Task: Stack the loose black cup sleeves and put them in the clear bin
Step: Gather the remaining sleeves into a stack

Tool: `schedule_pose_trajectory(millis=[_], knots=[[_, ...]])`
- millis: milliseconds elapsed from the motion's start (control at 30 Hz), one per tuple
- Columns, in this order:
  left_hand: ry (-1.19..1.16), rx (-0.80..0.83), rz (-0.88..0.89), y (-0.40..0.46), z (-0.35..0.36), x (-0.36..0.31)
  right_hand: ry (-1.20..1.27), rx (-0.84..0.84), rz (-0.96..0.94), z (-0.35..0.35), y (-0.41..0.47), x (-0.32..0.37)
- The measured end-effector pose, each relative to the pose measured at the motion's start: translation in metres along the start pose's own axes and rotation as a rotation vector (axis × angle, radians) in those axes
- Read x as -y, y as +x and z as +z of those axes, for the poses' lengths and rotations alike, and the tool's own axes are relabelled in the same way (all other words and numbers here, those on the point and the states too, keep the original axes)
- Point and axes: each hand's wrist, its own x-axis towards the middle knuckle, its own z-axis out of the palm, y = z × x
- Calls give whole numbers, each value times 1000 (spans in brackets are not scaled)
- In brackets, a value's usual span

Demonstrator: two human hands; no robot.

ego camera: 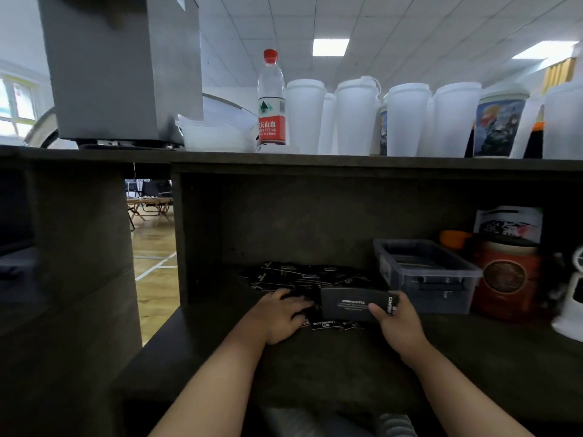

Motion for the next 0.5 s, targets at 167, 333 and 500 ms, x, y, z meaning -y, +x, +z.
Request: schedule_pose_trajectory(millis=[167,333,500], knots=[[102,-183,-55,-8,4,-2,-116,-27,-105,-11,-12,-6],[95,-361,-96,-12,7,-2,-261,5,-204,-5,-9,-7],[-49,-187,-246,-8,14,9,-211,-21,-221,-6,-6,-8]])
